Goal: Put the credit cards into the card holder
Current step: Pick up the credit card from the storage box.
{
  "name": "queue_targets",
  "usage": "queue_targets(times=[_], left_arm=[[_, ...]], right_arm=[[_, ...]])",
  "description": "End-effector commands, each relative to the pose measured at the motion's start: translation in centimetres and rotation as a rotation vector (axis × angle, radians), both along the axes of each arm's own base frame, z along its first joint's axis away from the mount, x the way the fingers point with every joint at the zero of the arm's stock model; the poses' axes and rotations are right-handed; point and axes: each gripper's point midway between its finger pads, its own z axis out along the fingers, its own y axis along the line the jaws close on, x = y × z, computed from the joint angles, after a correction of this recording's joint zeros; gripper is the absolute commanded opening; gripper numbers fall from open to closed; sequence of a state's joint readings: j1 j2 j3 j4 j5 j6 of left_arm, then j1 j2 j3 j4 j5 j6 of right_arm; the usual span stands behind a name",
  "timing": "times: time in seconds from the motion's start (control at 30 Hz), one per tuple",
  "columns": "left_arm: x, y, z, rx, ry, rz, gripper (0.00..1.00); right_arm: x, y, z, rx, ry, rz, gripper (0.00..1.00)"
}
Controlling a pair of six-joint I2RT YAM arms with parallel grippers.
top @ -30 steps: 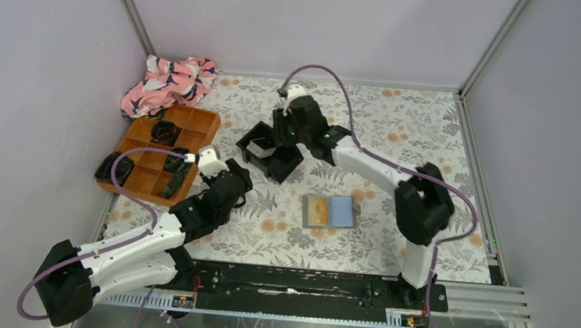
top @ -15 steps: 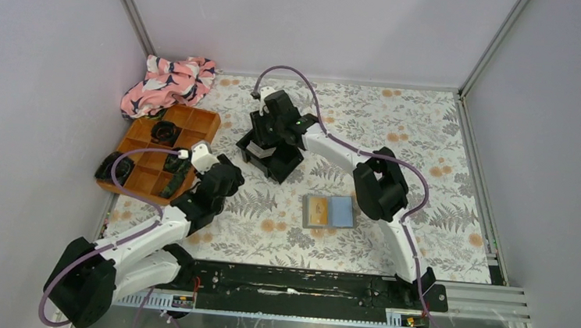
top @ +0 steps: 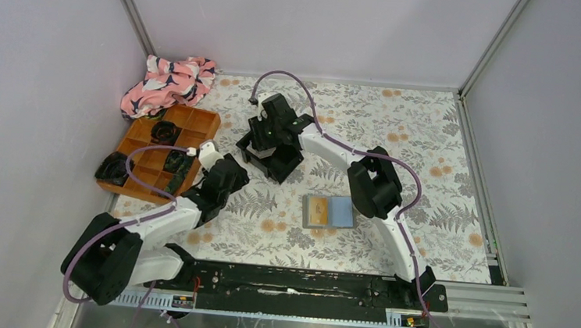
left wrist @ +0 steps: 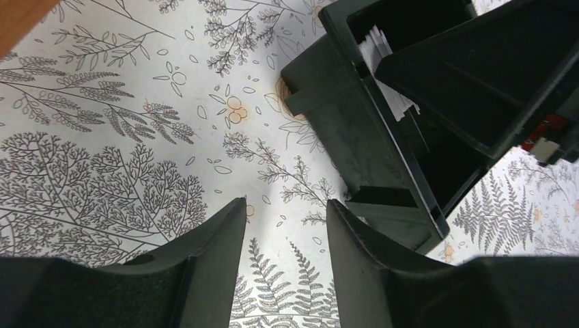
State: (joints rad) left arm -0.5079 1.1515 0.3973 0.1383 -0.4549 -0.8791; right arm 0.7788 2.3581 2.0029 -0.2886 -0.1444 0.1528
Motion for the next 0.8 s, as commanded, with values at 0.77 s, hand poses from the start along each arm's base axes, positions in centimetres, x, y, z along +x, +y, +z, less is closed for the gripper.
queue_targets(times=[0.77], left_arm=[[6.0,-3.5,-2.0,-0.108,0.017,-0.072,0.5]], right_arm=[[-2.0,1.3,2.3,0.085,0.063,0.052,0.39]])
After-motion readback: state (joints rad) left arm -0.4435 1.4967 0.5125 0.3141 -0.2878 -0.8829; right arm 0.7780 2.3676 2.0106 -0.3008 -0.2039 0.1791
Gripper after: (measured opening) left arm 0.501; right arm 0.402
